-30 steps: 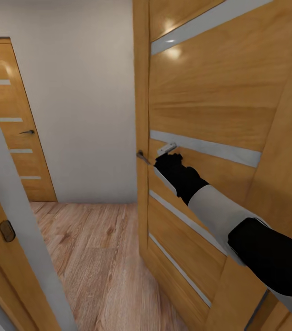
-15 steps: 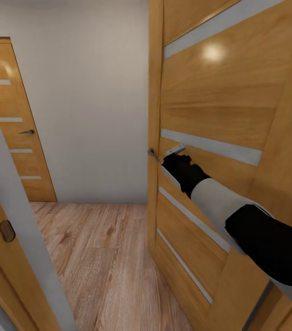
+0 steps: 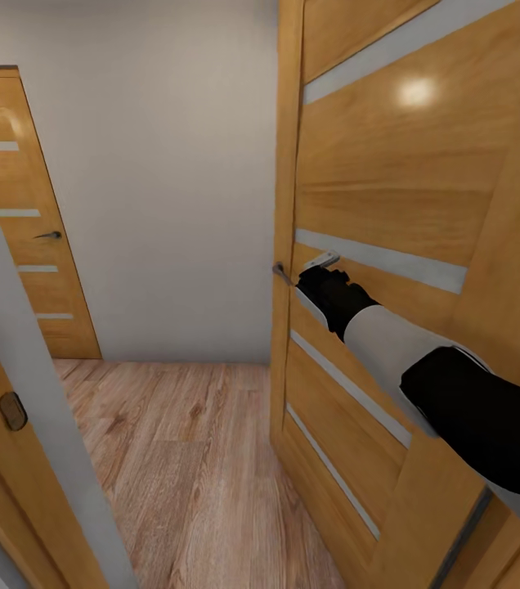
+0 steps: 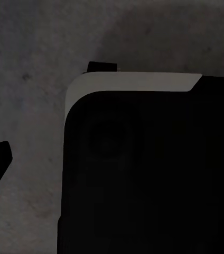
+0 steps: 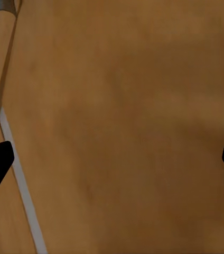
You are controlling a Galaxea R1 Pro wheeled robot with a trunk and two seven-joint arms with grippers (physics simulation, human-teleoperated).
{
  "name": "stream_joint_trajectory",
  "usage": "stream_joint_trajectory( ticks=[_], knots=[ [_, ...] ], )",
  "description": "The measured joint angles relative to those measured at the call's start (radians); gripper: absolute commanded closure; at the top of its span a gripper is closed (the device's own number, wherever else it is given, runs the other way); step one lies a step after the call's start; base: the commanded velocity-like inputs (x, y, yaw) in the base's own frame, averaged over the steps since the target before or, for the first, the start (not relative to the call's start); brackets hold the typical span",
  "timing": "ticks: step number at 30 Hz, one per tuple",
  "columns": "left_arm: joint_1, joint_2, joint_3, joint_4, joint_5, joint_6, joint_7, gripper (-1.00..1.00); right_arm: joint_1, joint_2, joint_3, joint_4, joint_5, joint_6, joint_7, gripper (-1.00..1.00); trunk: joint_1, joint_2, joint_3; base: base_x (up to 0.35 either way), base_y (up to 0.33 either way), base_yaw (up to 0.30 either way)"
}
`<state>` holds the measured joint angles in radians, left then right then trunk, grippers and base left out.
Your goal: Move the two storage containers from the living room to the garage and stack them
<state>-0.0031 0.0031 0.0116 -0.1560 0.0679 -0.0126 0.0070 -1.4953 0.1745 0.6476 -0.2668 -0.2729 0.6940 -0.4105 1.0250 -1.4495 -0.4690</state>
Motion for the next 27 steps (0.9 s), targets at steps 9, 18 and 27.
stream_joint_trajectory(
  ticks=[9, 18, 27],
  knots=[
    [0.0, 0.0, 0.0, 0.0, 0.0, 0.0, 0.0, -1.0, -0.002, 0.0, 0.008, -0.021, 0.038, 0.016, -0.004, -1.0, 0.0, 0.0, 0.0, 0.0, 0.0, 0.0],
    [0.0, 0.0, 0.0, 0.0, 0.0, 0.0, 0.0, -1.0, -0.001, 0.0, 0.006, -0.231, -0.04, 0.041, 0.133, -1.0, 0.0, 0.0, 0.0, 0.0, 0.0, 0.0],
    [0.0, 0.0, 0.0, 0.0, 0.0, 0.0, 0.0, -1.0, 0.004, 0.0, 0.006, -0.256, -0.157, 0.039, 0.348, -1.0, 0.0, 0.0, 0.0, 0.0, 0.0, 0.0]
  ],
)
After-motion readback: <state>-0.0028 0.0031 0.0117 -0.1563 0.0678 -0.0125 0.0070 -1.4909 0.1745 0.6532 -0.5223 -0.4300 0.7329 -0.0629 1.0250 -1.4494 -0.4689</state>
